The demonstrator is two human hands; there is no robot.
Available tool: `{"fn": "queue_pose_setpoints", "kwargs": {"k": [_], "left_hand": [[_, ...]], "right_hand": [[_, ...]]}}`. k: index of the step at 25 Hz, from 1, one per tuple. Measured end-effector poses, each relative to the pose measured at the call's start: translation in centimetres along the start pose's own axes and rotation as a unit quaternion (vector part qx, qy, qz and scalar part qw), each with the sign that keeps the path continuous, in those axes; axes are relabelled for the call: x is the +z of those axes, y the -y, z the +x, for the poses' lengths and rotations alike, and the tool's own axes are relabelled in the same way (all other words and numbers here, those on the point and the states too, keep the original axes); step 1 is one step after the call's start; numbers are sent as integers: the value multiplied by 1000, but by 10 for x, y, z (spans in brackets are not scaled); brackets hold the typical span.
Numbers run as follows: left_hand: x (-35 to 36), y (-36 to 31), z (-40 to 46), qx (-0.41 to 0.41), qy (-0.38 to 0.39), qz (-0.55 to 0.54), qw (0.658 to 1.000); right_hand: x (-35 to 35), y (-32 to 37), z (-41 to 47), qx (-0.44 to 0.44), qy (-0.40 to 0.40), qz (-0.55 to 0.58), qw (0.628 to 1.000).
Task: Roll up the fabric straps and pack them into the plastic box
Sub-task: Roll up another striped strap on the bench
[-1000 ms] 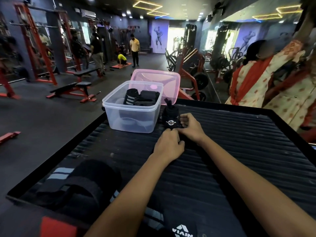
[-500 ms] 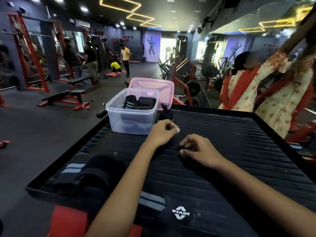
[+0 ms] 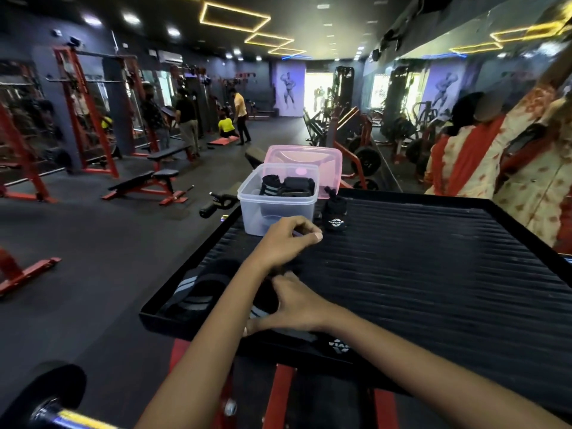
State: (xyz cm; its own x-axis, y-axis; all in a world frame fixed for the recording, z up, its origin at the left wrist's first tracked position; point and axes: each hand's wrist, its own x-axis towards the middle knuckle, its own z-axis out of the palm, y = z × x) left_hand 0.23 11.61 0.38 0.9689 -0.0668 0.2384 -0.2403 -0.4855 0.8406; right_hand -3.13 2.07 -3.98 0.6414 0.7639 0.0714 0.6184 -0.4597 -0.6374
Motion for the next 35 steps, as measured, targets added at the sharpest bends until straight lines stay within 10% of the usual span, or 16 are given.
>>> {"fn": "queue_pose_setpoints", "kwargs": {"k": [8,12,17,24,35], "left_hand": [[6,8,3,8,-1,46,999],[32,1,20,-33,74,161,984],[66,-10,58,-92,194,56,975],[107,-2,78,-100,299,-27,949],[119,-17,68,-163,192,-149,956]], "right_hand": [[-18,-29,3,44,-31,-8,999],[-90,-81,-32,41,-52,71,995],[-152,-151,-64,87,-119,58,987],[-191,-218,-99,249,-419,-7,873],[-199,-187,-100,393,-389,-286,783]]}}
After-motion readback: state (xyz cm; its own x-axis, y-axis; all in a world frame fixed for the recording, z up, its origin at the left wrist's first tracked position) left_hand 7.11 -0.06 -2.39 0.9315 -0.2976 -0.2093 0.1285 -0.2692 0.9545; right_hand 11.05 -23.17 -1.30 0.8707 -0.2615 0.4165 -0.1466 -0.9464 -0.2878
